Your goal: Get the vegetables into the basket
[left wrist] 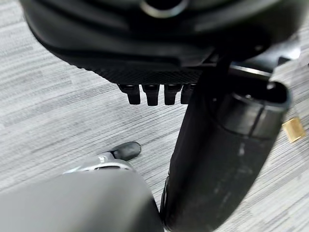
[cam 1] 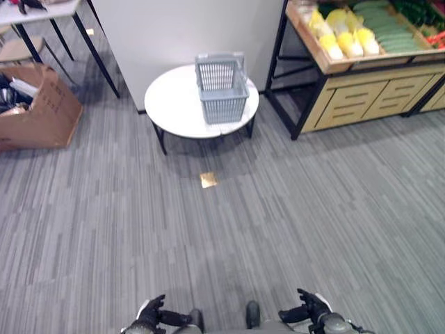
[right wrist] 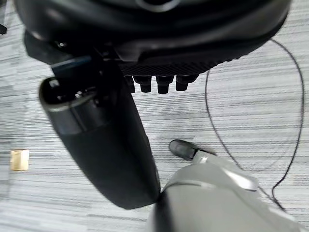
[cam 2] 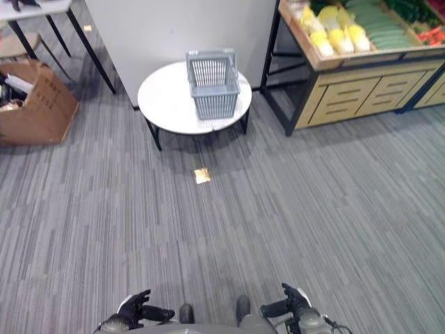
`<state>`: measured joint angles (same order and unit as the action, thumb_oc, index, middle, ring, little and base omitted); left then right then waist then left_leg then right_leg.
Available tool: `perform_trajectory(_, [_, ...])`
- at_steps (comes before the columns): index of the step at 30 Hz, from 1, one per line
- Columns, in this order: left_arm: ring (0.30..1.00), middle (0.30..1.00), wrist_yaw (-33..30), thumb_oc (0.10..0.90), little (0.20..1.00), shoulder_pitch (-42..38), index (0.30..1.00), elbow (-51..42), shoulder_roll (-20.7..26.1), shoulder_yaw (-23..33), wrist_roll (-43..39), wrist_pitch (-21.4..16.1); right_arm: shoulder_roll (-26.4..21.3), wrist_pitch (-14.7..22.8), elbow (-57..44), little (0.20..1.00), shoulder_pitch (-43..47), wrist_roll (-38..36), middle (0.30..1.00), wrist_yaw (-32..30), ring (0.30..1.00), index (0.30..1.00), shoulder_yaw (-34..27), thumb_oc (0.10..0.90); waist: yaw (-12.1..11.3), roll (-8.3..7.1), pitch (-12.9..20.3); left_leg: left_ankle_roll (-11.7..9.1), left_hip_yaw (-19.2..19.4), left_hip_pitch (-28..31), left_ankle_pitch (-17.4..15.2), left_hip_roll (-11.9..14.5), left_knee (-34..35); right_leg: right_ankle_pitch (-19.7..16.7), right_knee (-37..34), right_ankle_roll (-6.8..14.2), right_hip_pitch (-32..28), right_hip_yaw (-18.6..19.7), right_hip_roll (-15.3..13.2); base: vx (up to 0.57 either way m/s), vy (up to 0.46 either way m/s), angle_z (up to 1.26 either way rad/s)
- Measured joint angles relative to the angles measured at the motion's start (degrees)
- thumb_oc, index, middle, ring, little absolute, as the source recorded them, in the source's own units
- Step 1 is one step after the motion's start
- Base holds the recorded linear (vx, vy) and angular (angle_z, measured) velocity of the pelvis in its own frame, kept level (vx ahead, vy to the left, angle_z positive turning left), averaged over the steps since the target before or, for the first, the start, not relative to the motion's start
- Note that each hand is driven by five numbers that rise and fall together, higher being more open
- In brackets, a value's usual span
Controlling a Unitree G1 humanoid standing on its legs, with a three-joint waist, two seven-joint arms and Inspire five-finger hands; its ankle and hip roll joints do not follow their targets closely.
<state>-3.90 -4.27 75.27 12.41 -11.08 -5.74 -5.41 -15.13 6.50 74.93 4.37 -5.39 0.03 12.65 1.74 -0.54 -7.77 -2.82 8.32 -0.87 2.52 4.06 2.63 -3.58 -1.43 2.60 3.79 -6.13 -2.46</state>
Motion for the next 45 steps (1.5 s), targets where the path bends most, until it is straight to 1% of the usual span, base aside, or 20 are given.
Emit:
perform_trajectory(3, [1.000, 1.000, -0.17, 0.900, 1.000, -0.72, 1.000, -0.07, 0.35, 0.53, -0.65, -0.12, -0.49, -0.15, 0.47, 1.000, 0.52, 0.02, 1.000, -0.26, 1.000, 1.000, 0.03, 0.900, 0.23, -0.01, -1.59, -1.33, -0.83, -2.16, -0.55, 0.78, -3.96, 1.96, 1.42, -0.52, 0.50, -0.66, 0.54, 0.06, -0.178, 0.15])
perform_trajectory(6, [1.000, 1.000, -0.17, 0.900, 1.000, -2.98, 1.000, -0.17, 0.89, 1.52, -2.69, -0.86, -0.92, -0.26, 1.71, 1.000, 0.69, 0.08, 1.000, -0.30, 1.000, 1.000, 0.03, 0.900, -0.68, -1.35, -3.77, -2.40, -4.32, -8.08, -0.65, 0.67, -15.68, 2.85, 2.31, -1.82, 0.53, -1.67, -0.12, 0.04, -0.078, 0.26])
perform_trajectory(8, [1.000, 1.000, 0.07, 0.900, 1.000, -3.47, 1.000, -1.16, -0.02, 2.75, -5.76, -1.23, -2.06, -0.60, 3.53, 1.000, 1.11, 0.34, 1.000, -0.60, 1.000, 1.000, 0.09, 0.900, -1.66, -1.90, -4.86, -5.28, -10.95, -12.53, -0.56, -0.50, -22.88, 2.87, 2.38, -2.85, -0.25, -1.66, -0.61, 0.14, 0.069, 0.08])
perform_trajectory(12, [1.000, 1.000, -1.00, 0.900, 1.000, -4.52, 1.000, -1.31, -0.12, 0.39, -6.17, -1.53, -3.13, -0.99, 4.33, 1.000, 1.77, 0.36, 1.000, -1.61, 1.000, 1.000, 0.12, 0.900, -0.95, -0.67, -6.02, -5.35, -9.39, -13.62, 2.70, 4.90, -1.86, 2.25, -0.95, -2.03, -1.20, -2.07, 0.60, 0.21, 0.181, 0.06])
perform_trajectory(13, [1.000, 1.000, -1.08, 0.900, 1.000, -4.43, 1.000, -1.52, -0.03, 0.66, -6.65, -1.86, -3.37, -1.04, 4.45, 1.000, 1.77, 0.36, 1.000, -1.74, 1.000, 1.000, 0.33, 0.900, -1.25, 0.01, -6.36, -6.07, -9.65, -14.28, 3.81, 7.00, 1.15, 1.52, -1.86, -0.94, -2.02, -1.41, 1.62, 0.37, 0.332, -0.37])
perform_trajectory(15, [1.000, 1.000, -0.93, 0.900, 1.000, -5.12, 1.000, -1.16, -0.24, 0.84, -6.66, -1.90, -3.57, -1.05, 5.62, 1.000, 2.13, 0.47, 1.000, -1.72, 1.000, 1.000, 0.69, 0.900, -1.89, 0.26, -6.36, -5.94, -10.67, -13.53, 4.39, 7.13, 2.09, 1.40, -3.22, -0.73, -3.49, 1.24, 1.94, 0.39, 0.367, -0.69])
perform_trajectory(18, [1.000, 1.000, -0.30, 0.900, 1.000, -5.93, 1.000, 1.66, -1.34, 1.60, -5.71, -0.75, -3.96, -0.57, 5.29, 1.000, 1.21, 0.80, 1.000, -1.56, 1.000, 1.000, 0.32, 0.900, -0.45, 0.10, -5.34, -2.99, -7.80, -8.78, 5.48, 3.17, 1.83, 2.86, -3.13, 0.62, -6.76, 4.90, -0.14, 0.19, 0.194, -0.77])
perform_trajectory(19, [1.000, 1.000, 0.80, 0.900, 1.000, -7.05, 1.000, 4.69, -0.12, 1.63, -4.86, -0.17, -3.09, -0.60, 4.74, 1.000, 1.20, 1.31, 1.000, -1.35, 1.000, 1.000, 1.00, 0.900, -0.54, -0.66, -4.84, -1.84, -5.64, -7.21, 8.30, 2.22, 2.44, 4.07, -1.50, 1.22, -6.53, 6.21, -1.50, 0.23, 0.270, -0.61])
perform_trajectory(20, [1.000, 1.000, 0.49, 0.900, 1.000, -7.93, 1.000, 4.91, 2.29, 1.18, -4.29, 0.56, -1.27, -0.60, 3.01, 1.000, 0.01, 1.93, 1.000, -0.60, 1.000, 1.000, 1.33, 0.900, 0.94, -2.17, -4.24, -0.70, -4.87, -6.93, 7.64, 0.87, 2.12, 4.20, 2.58, 1.50, -4.47, 5.31, -2.84, 0.28, 0.360, -0.44])
perform_trajectory(22, [1.000, 1.000, -0.88, 0.900, 1.000, -7.01, 1.000, 1.69, 3.35, 0.02, -4.29, 0.10, 0.64, -1.21, 3.06, 1.000, -0.47, 3.04, 1.000, -0.84, 1.000, 1.000, 1.55, 0.900, -0.22, -3.45, -3.72, 1.81, -2.38, -6.58, 4.10, -0.33, 0.09, 5.10, 11.09, 4.07, -0.43, 5.41, -4.39, 0.24, 0.347, -0.39])
perform_trajectory(25, [1.000, 1.000, -0.99, 0.900, 1.000, -6.82, 1.000, 1.28, 3.78, -0.66, -4.28, -0.36, 0.22, -1.90, 2.04, 1.000, -0.30, 4.17, 1.000, -1.31, 1.000, 1.000, 3.92, 0.900, -0.65, -3.69, -2.74, 3.59, -1.38, -6.20, 1.79, -2.07, -1.04, 5.43, 22.00, 4.07, 4.94, 4.70, -6.51, 0.12, 0.239, -0.23])
perform_trajectory(26, [1.000, 1.000, -0.90, 0.900, 1.000, -6.68, 1.000, 1.28, 3.72, -0.65, -4.28, -0.41, -0.11, -1.97, 1.46, 1.000, 0.31, 5.00, 1.000, -1.42, 1.000, 1.000, 3.99, 0.900, -0.82, -4.22, -2.60, 4.90, -0.61, -5.07, 0.93, -3.78, -1.03, 5.05, 28.38, 3.98, 7.50, 2.73, -8.84, 0.11, 0.176, -0.02])
perform_trajectory(29, [1.000, 1.000, -0.65, 0.900, 1.000, -5.51, 1.000, 1.33, 3.70, -0.66, -4.25, -0.05, -0.68, -2.17, 1.06, 1.000, 0.74, 5.62, 1.000, -1.50, 1.000, 1.000, 5.33, 0.900, -1.33, -4.76, -2.15, 8.75, -0.96, -2.78, -1.98, -5.97, -1.26, 3.34, 34.73, 4.26, 9.58, 1.52, -11.48, 0.18, 0.182, 0.02])
perform_trajectory(30, [1.000, 1.000, -0.65, 0.900, 1.000, -4.75, 1.000, 1.49, 3.93, -0.57, -4.25, 0.15, -0.95, -2.20, 0.80, 1.000, 0.69, 5.64, 1.000, -1.57, 1.000, 1.000, 5.65, 0.900, -1.44, -4.71, -2.16, 8.29, -0.84, -2.22, -1.45, -6.14, -1.16, 3.94, 35.36, 4.71, 9.96, 1.02, -12.06, 0.19, 0.123, -0.12])
perform_trajectory(33, [1.000, 1.000, -0.60, 0.900, 1.000, -3.14, 1.000, 2.33, 4.26, -0.49, -4.25, 1.04, -1.60, -2.26, -1.63, 1.000, 0.48, 5.58, 1.000, -1.49, 1.000, 1.000, 5.70, 0.900, -0.64, -3.46, -2.99, 9.81, -0.73, -0.28, -3.03, -5.77, -0.72, 5.41, 29.16, 4.73, 11.60, -1.21, -10.42, 0.30, -0.008, -0.19])
perform_trajectory(36, [1.000, 1.000, -0.62, 0.900, 1.000, -2.80, 1.000, 4.53, 3.77, 0.65, -4.12, 1.33, -2.01, -2.04, -3.11, 1.000, 0.50, 5.48, 1.000, -1.39, 1.000, 1.000, 5.76, 0.900, 0.89, -3.17, -3.28, 7.94, -0.39, 1.47, -3.57, -6.02, -0.49, 1.79, 6.81, 6.62, 12.58, -4.66, -9.15, 0.22, -0.074, 0.04])
perform_trajectory(39, [1.000, 1.000, -0.36, 0.900, 1.000, -2.28, 1.000, 3.01, 2.97, 0.74, -3.72, 0.14, -1.29, -1.97, -2.79, 1.000, -0.03, 5.53, 1.000, -1.39, 1.000, 1.000, 5.79, 0.900, 1.04, -3.67, -3.12, 5.29, -1.82, 3.30, -6.23, -7.64, -1.14, -4.20, 4.74, 6.80, 17.81, -2.59, -10.33, 0.31, -0.143, 0.46])
perform_trajectory(43, [1.000, 1.000, 0.12, 0.900, 1.000, -0.73, 1.000, 2.84, 2.41, 1.74, -3.72, 0.10, -0.85, -1.99, -2.26, 1.000, -0.57, 5.57, 1.000, -1.20, 1.000, 1.000, 5.85, 0.900, 0.92, -4.22, -2.96, 3.60, -5.47, 6.84, -8.93, -6.93, -1.61, -5.55, 2.66, 5.97, 14.64, -2.14, -10.21, 0.21, -0.184, 0.47])
perform_trajectory(44, [1.000, 1.000, 0.15, 0.900, 1.000, 0.00, 1.000, 3.09, 2.44, 1.79, -3.78, 0.07, -0.70, -2.13, -2.04, 1.000, -0.66, 5.59, 1.000, -0.93, 1.000, 1.000, 5.87, 0.900, 0.89, -4.88, -2.53, 2.44, -6.10, 8.05, -9.69, -6.49, -1.45, -6.80, 2.86, 4.98, 13.16, -2.70, -9.92, 0.20, -0.222, 0.33])
perform_trajectory(45, [1.000, 1.000, 0.14, 0.900, 1.000, 0.40, 1.000, 3.19, 1.73, 2.08, -3.88, 0.08, -1.09, -2.25, -2.05, 1.000, -0.06, 5.72, 1.000, -0.89, 1.000, 1.000, 5.89, 0.900, 0.65, -3.51, -2.67, 1.34, -6.26, 8.35, -10.38, -4.51, -1.65, -8.70, 3.53, 2.91, 13.12, -3.25, -8.16, 0.21, -0.242, 0.23])
